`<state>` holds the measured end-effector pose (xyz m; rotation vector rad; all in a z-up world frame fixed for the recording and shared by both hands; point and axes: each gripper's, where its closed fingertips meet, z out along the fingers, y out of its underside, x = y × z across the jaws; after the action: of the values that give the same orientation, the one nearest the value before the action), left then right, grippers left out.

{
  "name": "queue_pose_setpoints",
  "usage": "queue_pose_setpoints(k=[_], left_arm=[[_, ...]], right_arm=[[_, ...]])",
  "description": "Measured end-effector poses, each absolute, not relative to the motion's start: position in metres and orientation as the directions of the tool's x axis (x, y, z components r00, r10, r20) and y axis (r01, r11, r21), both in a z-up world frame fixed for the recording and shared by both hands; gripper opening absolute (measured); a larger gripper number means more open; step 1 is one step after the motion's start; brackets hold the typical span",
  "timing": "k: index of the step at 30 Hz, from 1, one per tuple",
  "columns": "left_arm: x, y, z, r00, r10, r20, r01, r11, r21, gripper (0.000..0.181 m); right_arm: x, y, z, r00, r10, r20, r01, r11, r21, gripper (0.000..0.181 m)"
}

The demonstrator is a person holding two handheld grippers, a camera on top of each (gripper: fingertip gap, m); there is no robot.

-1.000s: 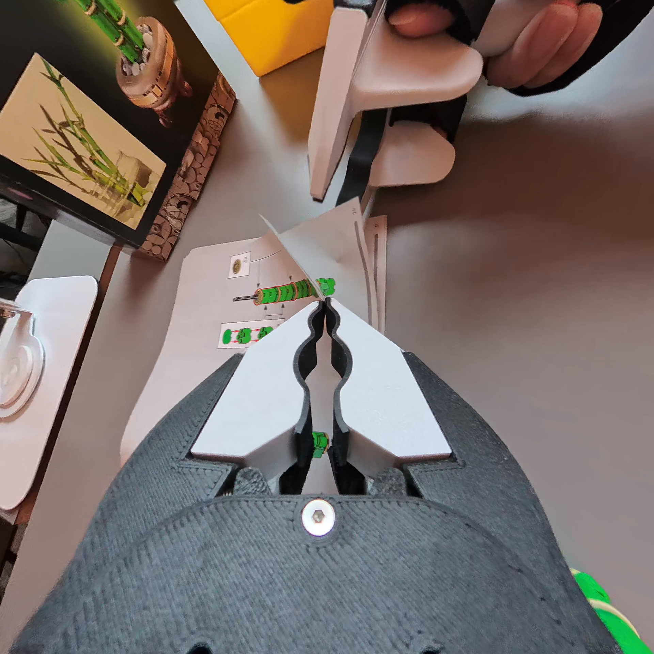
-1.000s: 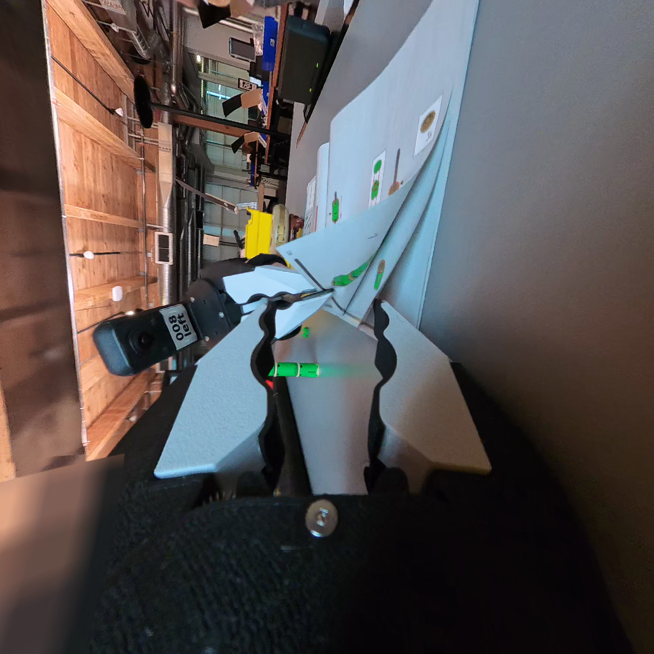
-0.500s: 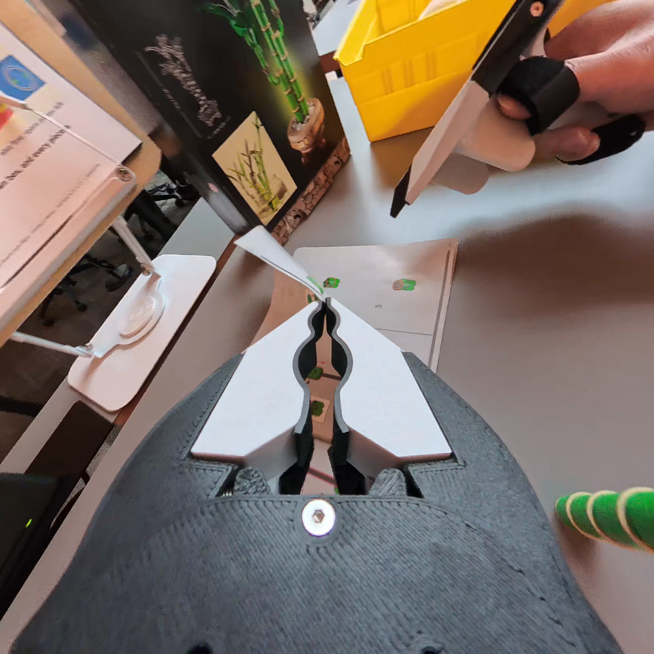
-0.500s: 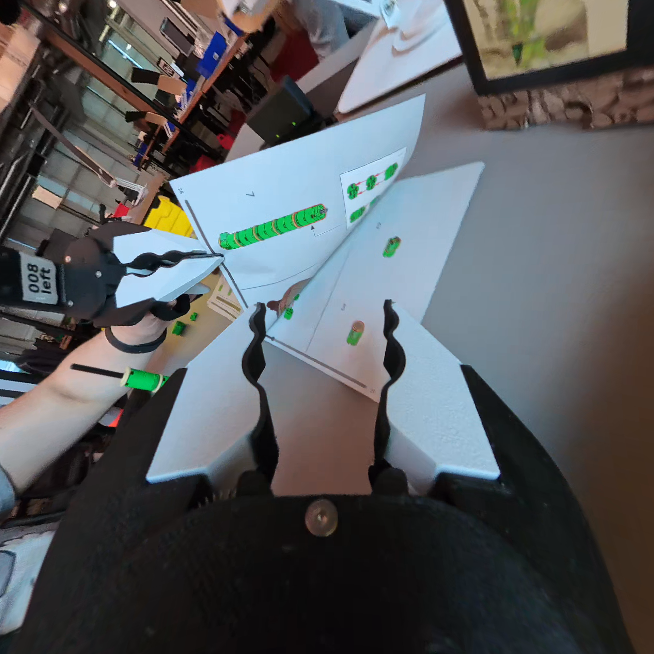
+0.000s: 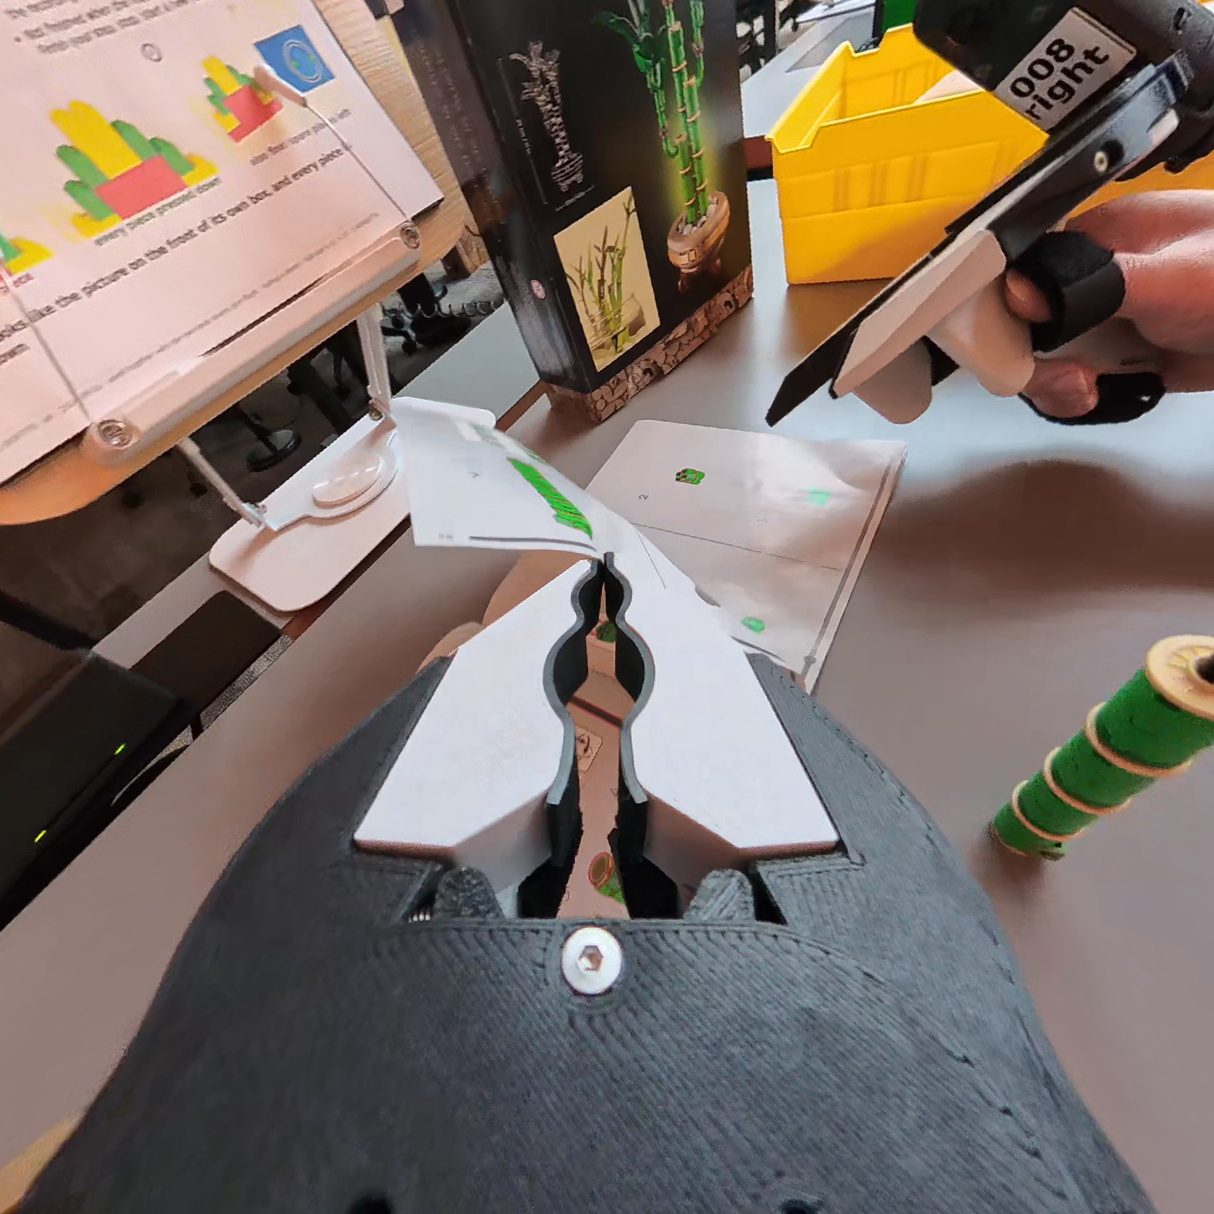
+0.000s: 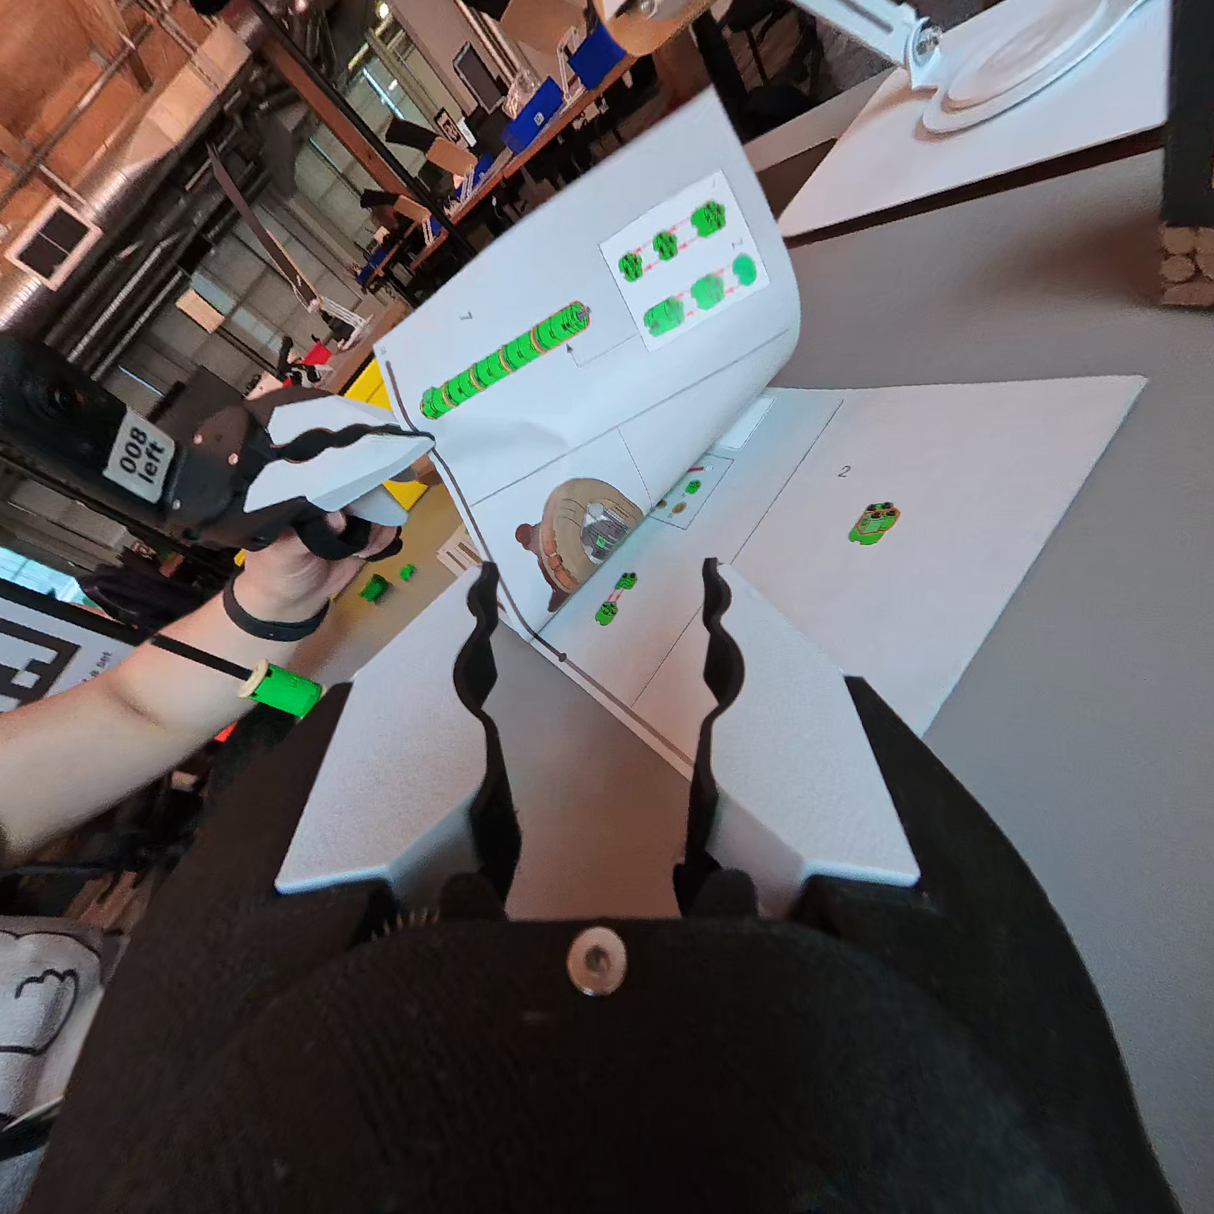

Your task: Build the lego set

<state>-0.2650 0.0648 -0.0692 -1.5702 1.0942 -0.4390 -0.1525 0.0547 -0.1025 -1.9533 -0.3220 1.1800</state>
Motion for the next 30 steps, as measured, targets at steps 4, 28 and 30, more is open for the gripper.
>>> queue_pose_setpoints(k=[4, 28, 30], left_arm=[[-0.273, 0.066, -0.068, 0.528, -0.812, -0.248, -0.39, 0.028, -0.92, 0.0], [-0.261, 0.084, -0.016, 0.479, -0.872, -0.101, -0.37, -0.096, -0.924, 0.046], [-0.281, 0.093, -0.017, 0.508, -0.861, -0.009, -0.33, -0.185, -0.926, 0.045]], right_arm=[[-0.168, 0.052, -0.11, 0.529, 0.603, -0.597, -0.121, -0.642, -0.757, 0.06], [-0.172, 0.077, -0.163, 0.689, 0.707, -0.16, 0.339, -0.51, -0.791, 0.027], [-0.167, 0.078, -0.166, 0.705, 0.691, -0.159, 0.342, -0.528, -0.777, 0.027]])
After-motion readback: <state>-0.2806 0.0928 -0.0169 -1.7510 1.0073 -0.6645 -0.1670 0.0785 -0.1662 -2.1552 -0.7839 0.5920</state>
